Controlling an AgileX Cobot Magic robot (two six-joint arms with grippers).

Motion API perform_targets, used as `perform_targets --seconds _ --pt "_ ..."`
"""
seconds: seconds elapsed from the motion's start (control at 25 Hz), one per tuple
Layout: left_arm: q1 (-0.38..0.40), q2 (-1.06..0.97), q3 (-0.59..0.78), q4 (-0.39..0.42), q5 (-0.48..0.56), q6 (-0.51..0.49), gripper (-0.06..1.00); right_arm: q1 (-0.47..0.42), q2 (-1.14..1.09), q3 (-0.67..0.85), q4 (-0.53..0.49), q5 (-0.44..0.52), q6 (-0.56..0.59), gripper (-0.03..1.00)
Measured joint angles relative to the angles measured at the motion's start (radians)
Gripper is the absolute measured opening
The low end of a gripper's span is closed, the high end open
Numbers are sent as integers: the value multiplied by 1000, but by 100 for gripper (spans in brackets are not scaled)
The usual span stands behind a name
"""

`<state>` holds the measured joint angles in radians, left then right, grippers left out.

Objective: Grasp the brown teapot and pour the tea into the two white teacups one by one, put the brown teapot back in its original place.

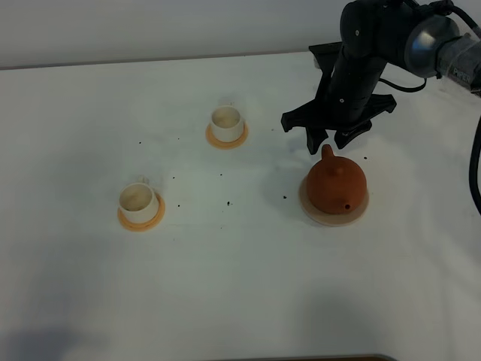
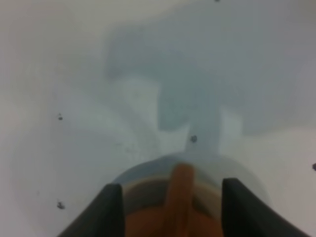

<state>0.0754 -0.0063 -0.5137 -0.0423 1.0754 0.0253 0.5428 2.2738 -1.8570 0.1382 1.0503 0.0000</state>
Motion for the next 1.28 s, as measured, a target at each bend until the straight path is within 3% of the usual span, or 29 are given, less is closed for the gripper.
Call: perform_targets --seconds 0.52,1.04,1.28 --pt "0 0 0 0 0 0 47 14 2 0 58 -2 -47 43" --pt "0 0 0 0 0 0 47 100 2 -1 85 -4 -120 43" --pt "0 0 0 0 0 0 47 126 2 -1 93 39 -135 43"
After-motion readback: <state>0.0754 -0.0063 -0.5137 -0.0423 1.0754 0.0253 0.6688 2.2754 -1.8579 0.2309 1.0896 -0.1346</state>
